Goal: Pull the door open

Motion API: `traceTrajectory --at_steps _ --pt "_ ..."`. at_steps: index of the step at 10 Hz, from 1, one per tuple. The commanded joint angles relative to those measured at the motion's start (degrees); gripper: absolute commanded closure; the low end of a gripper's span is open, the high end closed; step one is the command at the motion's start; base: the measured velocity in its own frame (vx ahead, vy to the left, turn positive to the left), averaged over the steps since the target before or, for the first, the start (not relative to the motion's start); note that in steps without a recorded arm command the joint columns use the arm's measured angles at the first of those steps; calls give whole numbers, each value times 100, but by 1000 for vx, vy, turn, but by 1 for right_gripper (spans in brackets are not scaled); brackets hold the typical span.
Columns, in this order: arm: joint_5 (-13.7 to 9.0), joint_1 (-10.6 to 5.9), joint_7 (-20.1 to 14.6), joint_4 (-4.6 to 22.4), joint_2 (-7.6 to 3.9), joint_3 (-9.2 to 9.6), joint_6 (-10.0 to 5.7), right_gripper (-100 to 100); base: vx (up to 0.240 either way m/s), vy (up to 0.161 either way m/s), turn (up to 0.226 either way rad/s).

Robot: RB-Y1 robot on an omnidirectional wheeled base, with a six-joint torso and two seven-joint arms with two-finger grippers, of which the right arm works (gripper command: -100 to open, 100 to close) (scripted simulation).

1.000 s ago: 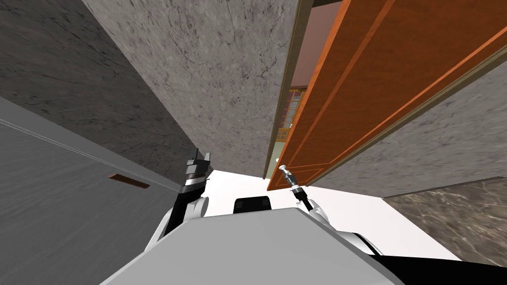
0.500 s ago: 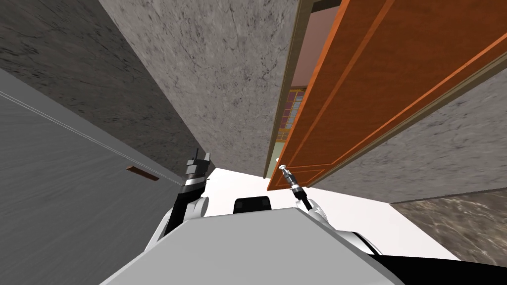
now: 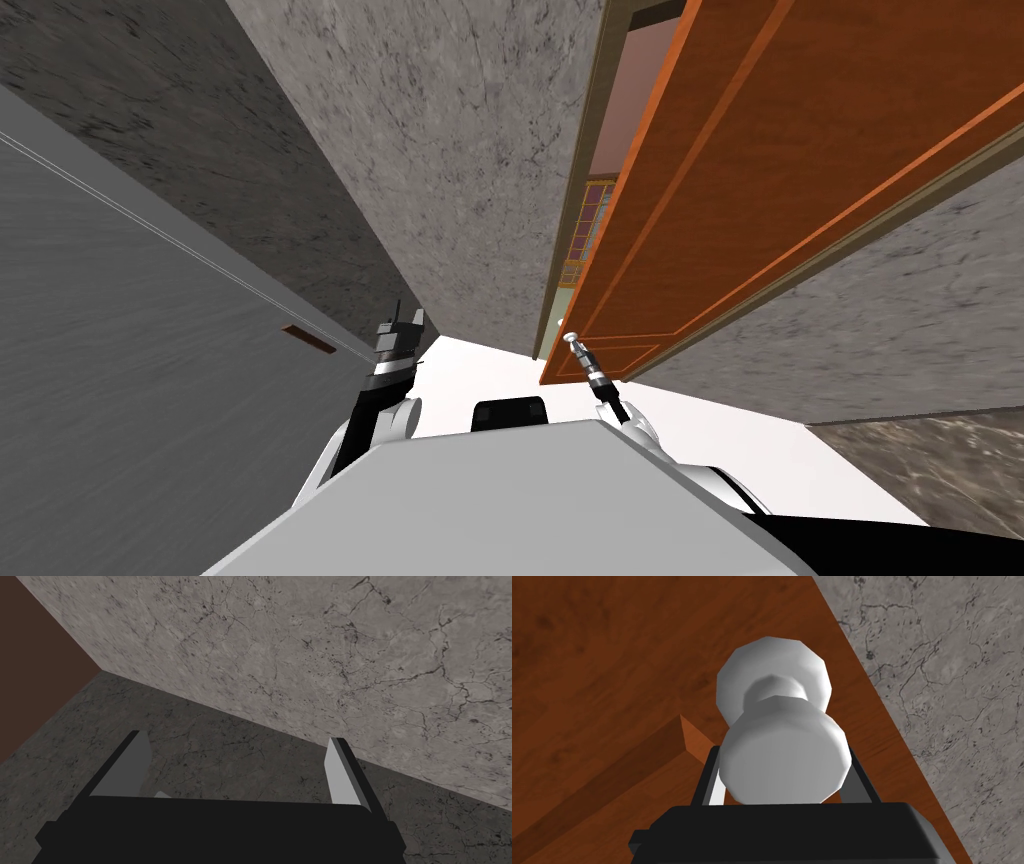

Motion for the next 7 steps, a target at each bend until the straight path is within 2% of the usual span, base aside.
traceTrajectory --at_steps 1,4,5,7 --pt "-89 5 -286 -1 22 39 19 100 -39 -26 56" --pt "-251 -9 -718 -15 30 86 60 100 -48 -29 74" --pt "-251 -9 -749 -15 30 86 60 100 -31 -22 37" --pt "-426 -24 -1114 -31 38 136 105 100 -43 -27 78"
